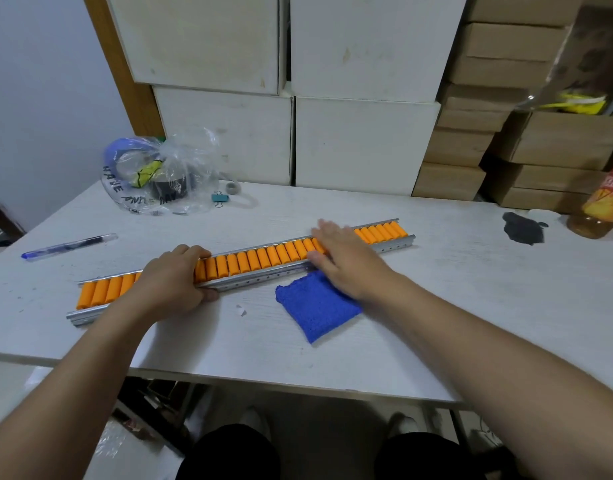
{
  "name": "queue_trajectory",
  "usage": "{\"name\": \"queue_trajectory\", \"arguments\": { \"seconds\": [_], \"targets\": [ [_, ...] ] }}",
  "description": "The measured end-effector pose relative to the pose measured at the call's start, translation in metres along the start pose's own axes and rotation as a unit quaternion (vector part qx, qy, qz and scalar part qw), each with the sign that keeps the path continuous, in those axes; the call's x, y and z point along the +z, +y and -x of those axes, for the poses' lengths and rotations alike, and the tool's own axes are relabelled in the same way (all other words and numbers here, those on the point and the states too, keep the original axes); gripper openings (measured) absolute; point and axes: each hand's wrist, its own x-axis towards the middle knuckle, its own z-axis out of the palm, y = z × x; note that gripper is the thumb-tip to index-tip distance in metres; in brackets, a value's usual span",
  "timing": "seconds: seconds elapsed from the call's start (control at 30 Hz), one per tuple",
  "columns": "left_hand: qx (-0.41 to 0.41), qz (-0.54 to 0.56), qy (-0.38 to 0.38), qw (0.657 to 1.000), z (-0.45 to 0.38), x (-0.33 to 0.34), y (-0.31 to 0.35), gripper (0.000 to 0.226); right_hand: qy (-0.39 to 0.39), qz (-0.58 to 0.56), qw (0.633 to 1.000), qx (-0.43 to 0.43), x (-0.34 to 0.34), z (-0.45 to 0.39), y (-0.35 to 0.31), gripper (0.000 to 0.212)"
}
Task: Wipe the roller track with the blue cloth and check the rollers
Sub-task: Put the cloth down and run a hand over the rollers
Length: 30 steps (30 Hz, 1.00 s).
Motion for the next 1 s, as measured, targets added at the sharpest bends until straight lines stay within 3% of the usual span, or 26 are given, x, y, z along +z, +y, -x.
{"name": "queue_trajectory", "arguments": {
  "seconds": [0.1,0.2,0.43,0.63,0.77,0.83,0.9,1.0],
  "targets": [
    [0.000,0.004,0.000,1.000,0.000,0.001,-0.001,0.074,-0.027,0.005,0.999,-0.044,0.006,-0.005,-0.012,0.058],
    [0.000,0.008,0.002,1.000,-0.001,0.001,-0.002,0.074,-0.042,0.017,0.998,-0.033,0.009,-0.005,0.000,0.060],
    [0.001,0.015,0.004,1.000,-0.002,0.002,-0.005,0.074,-0.027,0.025,0.998,0.050,-0.008,0.008,0.058,0.059],
    [0.003,0.021,0.007,1.000,-0.001,0.003,-0.004,0.075,0.038,0.050,0.992,0.108,-0.017,0.011,0.095,0.033],
    [-0.001,0.048,-0.006,0.999,-0.002,-0.001,-0.007,0.076,0.056,0.100,0.977,0.178,-0.017,0.012,0.095,0.050],
    [-0.002,0.059,-0.011,0.998,-0.004,-0.003,-0.008,0.076,0.068,0.040,0.989,0.124,-0.018,0.016,0.068,0.051],
    [0.002,0.064,-0.010,0.998,-0.007,-0.003,-0.005,0.076,0.015,-0.043,0.998,0.044,-0.020,0.024,0.029,0.050],
    [0.015,0.063,-0.003,0.998,-0.015,0.000,0.007,0.076,-0.106,0.024,0.985,-0.134,-0.018,0.034,-0.020,0.068]
  ]
}}
